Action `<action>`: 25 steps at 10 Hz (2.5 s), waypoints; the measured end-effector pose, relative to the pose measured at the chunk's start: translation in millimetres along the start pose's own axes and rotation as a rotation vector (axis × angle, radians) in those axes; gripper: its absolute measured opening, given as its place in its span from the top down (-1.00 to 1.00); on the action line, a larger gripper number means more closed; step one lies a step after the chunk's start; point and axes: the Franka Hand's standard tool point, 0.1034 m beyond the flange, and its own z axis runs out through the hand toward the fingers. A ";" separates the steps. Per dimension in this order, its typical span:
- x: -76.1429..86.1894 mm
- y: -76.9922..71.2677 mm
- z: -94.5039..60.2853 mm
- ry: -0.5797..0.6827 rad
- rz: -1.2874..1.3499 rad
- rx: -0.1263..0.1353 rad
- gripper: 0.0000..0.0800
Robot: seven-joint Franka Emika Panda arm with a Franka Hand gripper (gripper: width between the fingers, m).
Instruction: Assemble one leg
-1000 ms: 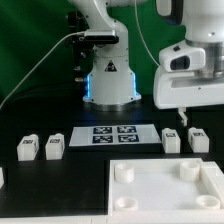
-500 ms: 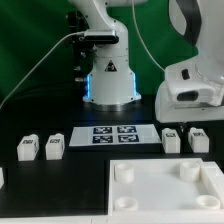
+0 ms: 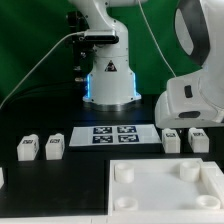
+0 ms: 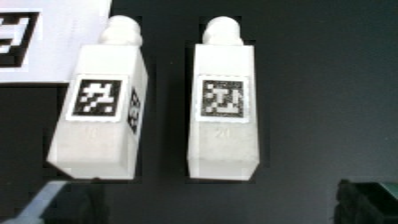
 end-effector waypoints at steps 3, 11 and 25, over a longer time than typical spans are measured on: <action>1.2 -7.6 25.1 0.003 0.002 -0.010 -0.62; 3.2 -8.7 47.5 -0.020 -0.022 -0.022 -0.30; -7.3 14.8 -29.1 0.031 -0.117 0.000 0.27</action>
Offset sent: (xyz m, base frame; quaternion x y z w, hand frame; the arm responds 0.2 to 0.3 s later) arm -0.0157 0.0044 -0.0262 0.0059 0.0153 0.0115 0.9998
